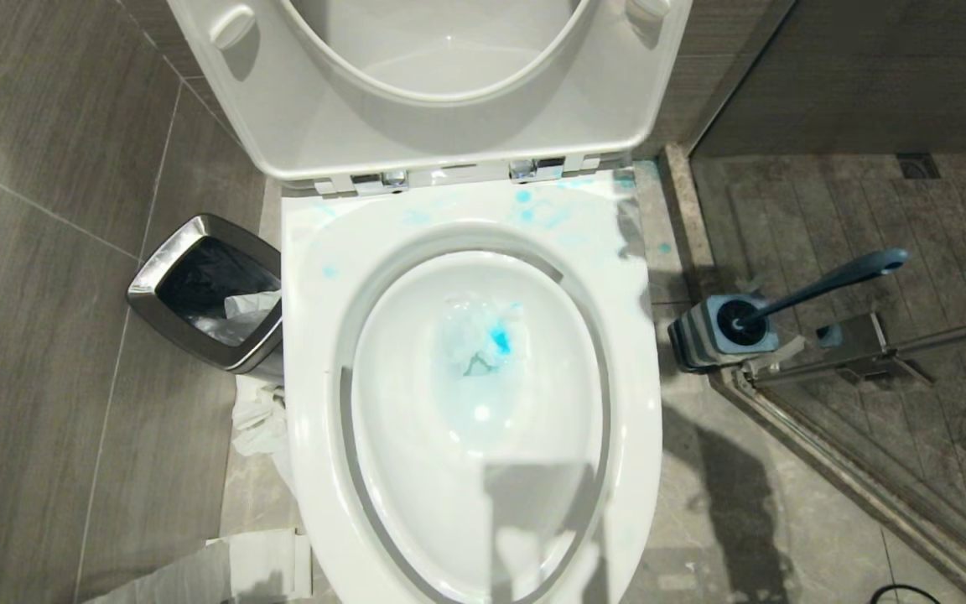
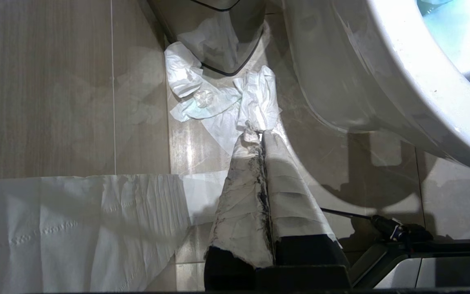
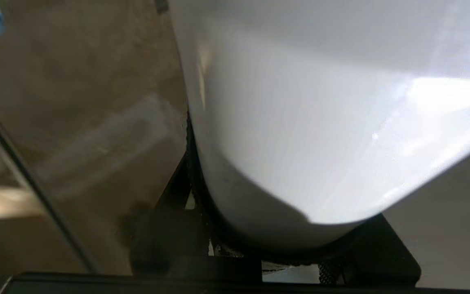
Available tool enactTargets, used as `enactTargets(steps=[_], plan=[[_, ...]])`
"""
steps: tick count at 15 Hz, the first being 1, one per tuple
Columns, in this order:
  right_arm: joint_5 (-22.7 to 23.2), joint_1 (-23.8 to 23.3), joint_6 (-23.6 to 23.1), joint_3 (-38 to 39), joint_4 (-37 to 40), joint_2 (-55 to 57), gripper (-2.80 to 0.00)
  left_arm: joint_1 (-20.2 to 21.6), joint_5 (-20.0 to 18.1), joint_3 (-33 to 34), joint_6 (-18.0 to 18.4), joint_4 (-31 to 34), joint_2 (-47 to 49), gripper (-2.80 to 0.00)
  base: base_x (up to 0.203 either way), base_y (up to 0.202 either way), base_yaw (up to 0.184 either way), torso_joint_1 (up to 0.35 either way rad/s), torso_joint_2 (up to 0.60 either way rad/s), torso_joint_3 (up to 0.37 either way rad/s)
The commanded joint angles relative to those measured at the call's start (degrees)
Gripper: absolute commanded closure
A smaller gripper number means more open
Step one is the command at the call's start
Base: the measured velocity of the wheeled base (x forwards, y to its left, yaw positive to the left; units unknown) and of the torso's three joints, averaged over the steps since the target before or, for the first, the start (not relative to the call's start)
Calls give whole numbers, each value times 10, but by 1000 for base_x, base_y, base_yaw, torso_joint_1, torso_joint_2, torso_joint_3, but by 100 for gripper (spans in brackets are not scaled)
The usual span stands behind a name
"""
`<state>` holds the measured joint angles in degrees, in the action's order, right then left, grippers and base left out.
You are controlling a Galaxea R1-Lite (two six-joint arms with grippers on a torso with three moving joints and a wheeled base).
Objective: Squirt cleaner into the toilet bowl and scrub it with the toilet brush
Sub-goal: Pour in the cleaning agent
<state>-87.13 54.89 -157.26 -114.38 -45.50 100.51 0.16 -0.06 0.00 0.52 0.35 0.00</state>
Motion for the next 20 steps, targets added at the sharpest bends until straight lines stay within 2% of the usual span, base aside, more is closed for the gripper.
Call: enactTargets(steps=[1,3,4,7,8,9,11,12,13,15,19,20], plan=[[-5,10,-9,0,170,-19,0,0,0,0,0,0,1,0,0,0,0,0,0,0],[-5,29,-9,1,194,-9,0,0,1,0,0,0,1,0,0,0,0,0,0,0],[-5,32,-9,0,180,-6,0,0,0,0,0,0,1,0,0,0,0,0,0,0],[-5,31,-9,2,15,10,0,0,0,0,0,0,1,0,0,0,0,0,0,0],[-5,27,-4,2,-11,12,0,0,0,0,0,0,1,0,0,0,0,0,0,0],[-5,20,44,0,-18,11,0,0,0,0,0,0,1,0,0,0,0,0,0,0],[-5,-7,177,-5,-30,7,0,0,0,0,0,0,1,0,0,0,0,0,0,0],[-5,-30,220,-6,-33,5,0,0,0,0,0,0,1,0,0,0,0,0,0,0],[-5,-50,234,-7,-35,6,0,0,0,0,0,0,1,0,0,0,0,0,0,0],[-5,-54,242,-8,-68,19,0,0,0,0,0,0,1,0,0,0,0,0,0,0],[-5,-54,238,-4,-314,62,0,0,0,0,0,0,1,0,0,0,0,0,0,0],[-5,-54,236,-1,-331,64,0,0,0,0,0,0,1,0,0,0,0,0,0,0]])
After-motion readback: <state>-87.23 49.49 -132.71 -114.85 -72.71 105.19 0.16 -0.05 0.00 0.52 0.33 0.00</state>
